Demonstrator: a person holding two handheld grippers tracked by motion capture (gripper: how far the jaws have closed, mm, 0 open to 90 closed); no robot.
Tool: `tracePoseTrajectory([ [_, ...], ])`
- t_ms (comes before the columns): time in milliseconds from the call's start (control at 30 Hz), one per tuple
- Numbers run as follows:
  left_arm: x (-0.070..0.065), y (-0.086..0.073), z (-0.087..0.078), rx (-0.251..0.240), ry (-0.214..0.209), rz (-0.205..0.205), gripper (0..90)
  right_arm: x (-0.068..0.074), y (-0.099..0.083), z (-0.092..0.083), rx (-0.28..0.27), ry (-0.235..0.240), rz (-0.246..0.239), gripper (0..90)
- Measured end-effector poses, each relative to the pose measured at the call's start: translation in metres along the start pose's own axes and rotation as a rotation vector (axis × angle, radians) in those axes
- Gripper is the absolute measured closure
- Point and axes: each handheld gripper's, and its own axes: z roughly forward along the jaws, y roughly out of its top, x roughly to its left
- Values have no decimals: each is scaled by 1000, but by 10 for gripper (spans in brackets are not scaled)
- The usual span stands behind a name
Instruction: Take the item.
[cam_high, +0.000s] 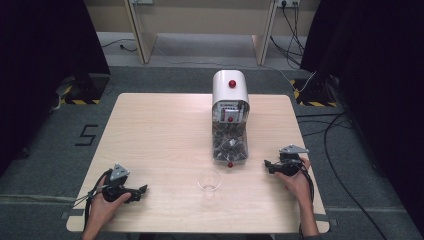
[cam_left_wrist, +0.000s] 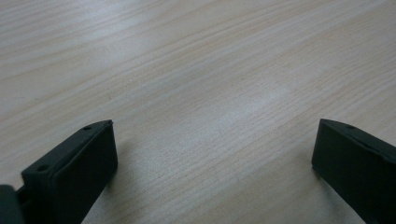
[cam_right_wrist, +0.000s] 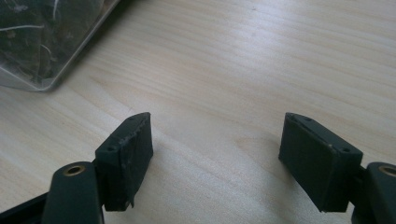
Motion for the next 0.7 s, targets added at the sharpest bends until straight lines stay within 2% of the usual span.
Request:
tracePoseTrajectory([
  [533,0,0,0,0,0,0,0,0,0,0,-1,1,-1,273],
  [600,0,0,0,0,0,0,0,-1,0,0,-3,7,-20,277],
  [700,0,0,0,0,0,0,0,-1,0,0,-3,6,-20,277],
])
